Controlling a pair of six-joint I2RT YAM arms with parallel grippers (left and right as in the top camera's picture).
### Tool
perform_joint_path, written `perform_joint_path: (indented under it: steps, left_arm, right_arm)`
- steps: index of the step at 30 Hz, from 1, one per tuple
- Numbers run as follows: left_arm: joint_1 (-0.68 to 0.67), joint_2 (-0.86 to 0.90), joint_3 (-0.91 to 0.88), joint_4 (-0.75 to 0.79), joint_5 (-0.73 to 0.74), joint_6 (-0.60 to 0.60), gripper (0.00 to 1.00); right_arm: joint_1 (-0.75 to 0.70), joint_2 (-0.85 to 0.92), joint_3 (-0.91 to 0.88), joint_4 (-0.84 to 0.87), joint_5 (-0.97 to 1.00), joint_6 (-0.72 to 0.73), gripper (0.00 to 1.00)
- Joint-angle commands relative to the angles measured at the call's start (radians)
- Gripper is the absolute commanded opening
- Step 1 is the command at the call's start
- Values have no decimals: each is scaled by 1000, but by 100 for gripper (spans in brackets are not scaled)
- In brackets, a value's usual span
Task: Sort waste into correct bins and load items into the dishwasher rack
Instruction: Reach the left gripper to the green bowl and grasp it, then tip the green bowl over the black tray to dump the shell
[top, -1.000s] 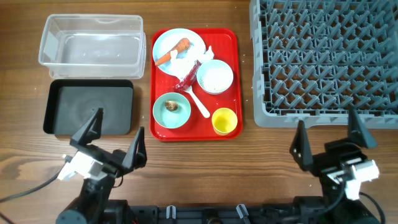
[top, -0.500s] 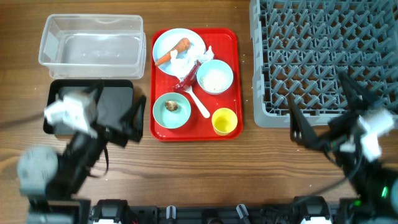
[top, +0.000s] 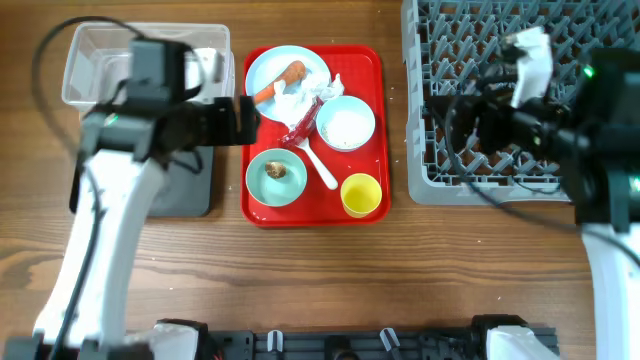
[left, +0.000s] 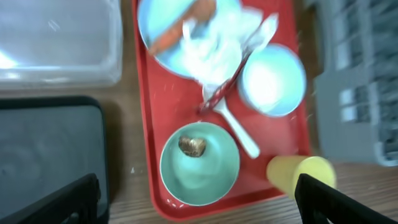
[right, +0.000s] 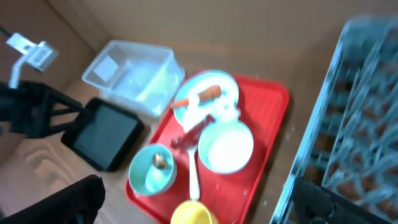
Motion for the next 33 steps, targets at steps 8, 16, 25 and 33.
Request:
perform_joint_path:
  steps: [8,16,25,33]
  left_arm:
    - [-96,284,21,-10,183,4,90]
    - [-274,423,19,-10,16,-83,72]
    - [-412,546,19,24,-255,-232,56]
    - [-412,599,19,85,-254,-233,9]
  right_arm:
    - [6,235,22,-51,-12,99,100]
    - [6,256,22,-62,31,99,100]
    - [6,256,22,-96,95,100,100]
    - [6,256,22,-96,98,99,100]
